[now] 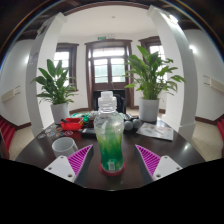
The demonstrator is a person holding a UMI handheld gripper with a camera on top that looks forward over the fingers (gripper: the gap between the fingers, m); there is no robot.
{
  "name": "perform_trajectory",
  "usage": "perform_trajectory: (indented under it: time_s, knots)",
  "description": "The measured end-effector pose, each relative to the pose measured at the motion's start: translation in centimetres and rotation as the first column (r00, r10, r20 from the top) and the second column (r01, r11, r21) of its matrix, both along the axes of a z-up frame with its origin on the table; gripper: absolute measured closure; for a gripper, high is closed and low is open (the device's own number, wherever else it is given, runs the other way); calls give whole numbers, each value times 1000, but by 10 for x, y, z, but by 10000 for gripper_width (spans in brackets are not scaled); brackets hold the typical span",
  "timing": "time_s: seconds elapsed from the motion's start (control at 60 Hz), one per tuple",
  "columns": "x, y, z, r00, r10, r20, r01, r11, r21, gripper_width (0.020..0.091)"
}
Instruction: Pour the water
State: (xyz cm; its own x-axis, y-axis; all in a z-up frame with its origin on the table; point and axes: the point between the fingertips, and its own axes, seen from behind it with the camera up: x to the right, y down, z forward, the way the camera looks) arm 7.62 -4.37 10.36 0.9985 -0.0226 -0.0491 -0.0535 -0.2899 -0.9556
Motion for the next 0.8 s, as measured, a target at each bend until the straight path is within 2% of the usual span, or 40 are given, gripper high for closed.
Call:
perform_trajectory:
  time_s: [0.183, 0.283, 0.55, 0.8]
  knots:
    - [-4, -73, 16, 997, -75, 14, 76, 995, -62, 268]
    - [-20, -97, 35, 999, -49, 17, 50, 997, -53, 258]
    - [-29, -126, 89, 998, -58, 18, 58, 998, 11, 251]
    - [-41, -130, 100, 999, -42, 24, 42, 999, 9, 255]
